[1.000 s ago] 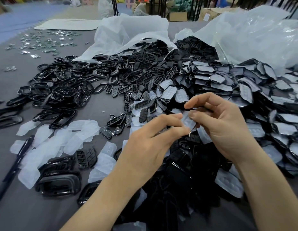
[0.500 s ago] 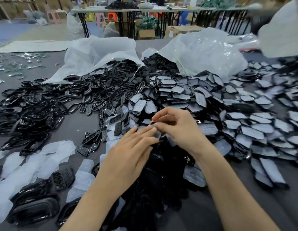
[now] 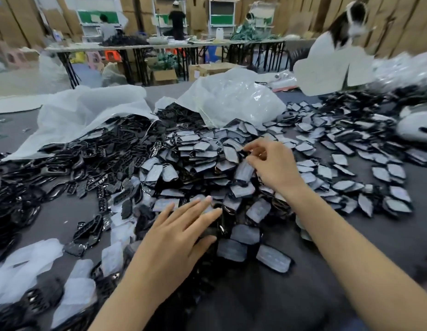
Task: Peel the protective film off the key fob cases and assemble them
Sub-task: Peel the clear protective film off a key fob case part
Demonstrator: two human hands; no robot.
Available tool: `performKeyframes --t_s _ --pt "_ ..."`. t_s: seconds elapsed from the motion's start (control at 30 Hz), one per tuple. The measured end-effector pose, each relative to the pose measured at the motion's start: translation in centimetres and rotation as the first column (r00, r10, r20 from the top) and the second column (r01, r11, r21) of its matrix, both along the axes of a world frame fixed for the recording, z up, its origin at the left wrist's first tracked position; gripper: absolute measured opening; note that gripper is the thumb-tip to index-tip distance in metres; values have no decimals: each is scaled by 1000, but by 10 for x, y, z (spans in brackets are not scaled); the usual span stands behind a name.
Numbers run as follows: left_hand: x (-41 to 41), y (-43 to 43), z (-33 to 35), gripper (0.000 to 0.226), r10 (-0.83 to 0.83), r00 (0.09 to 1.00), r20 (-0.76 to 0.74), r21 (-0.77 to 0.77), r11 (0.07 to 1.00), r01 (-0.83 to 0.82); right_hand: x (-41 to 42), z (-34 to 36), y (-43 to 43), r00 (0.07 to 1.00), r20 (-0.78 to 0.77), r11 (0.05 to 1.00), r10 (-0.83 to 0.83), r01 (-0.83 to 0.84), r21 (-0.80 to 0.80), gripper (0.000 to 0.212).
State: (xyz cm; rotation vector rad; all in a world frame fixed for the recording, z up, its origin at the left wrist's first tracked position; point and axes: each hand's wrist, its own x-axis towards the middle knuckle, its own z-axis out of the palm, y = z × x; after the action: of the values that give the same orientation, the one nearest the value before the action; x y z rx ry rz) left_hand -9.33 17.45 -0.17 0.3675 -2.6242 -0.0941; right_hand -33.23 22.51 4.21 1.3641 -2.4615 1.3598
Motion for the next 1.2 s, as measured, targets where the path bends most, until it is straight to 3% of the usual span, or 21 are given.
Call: performKeyframes --t_s 0.1,0.23,0.33,0.43,0.53,0.6,0.7,0.77,0.83,0.93,1.03,1.1,1.2 --pt "8 -6 2 43 34 999 -24 38 999 -33 -41 -7 1 988 -65 981 -143 150 120 16" --pt "19 -13 -1 42 100 994 -45 65 993 -97 -56 -24 5 977 -115 931 -182 209 300 13" --pt "28 -20 -5 41 262 948 179 164 942 -292 -37 -13 -3 967 -194 962 -163 200 189 15" --pt "37 -27 -13 40 321 910 263 187 908 -374 15 5 -21 989 -150 999 4 3 48 11" --pt "37 -28 -11 35 363 917 164 221 892 -393 79 10 -37 945 -65 946 322 -318 57 8" --pt "39 -27 -6 30 423 906 4 318 858 -402 113 1 -47 870 -17 863 493 -487 137 8" --pt "48 -31 2 35 591 770 -242 634 697 -335 140 -17 -59 809 119 801 575 -587 121 10" --pt "52 -33 6 36 634 716 -292 760 608 -229 145 -27 -63 784 228 796 578 -603 53 9" --pt "55 -38 7 34 624 738 -258 819 547 -176 142 -35 -66 747 333 804 576 -592 -62 6" --pt "58 -61 3 20 624 755 -200 751 592 -291 131 -42 -67 717 472 854 513 -482 -194 13" --pt "59 -111 0 13 708 693 -139 583 624 -521 130 -47 -68 557 666 862 496 -408 -301 12" --pt "57 -150 -4 29 757 653 1 475 575 -667 133 -53 -69 514 700 859 496 -411 -307 11" --pt "62 -189 -23 49 731 629 264 314 552 -773 133 -61 -68 529 702 869 477 -401 -288 15"
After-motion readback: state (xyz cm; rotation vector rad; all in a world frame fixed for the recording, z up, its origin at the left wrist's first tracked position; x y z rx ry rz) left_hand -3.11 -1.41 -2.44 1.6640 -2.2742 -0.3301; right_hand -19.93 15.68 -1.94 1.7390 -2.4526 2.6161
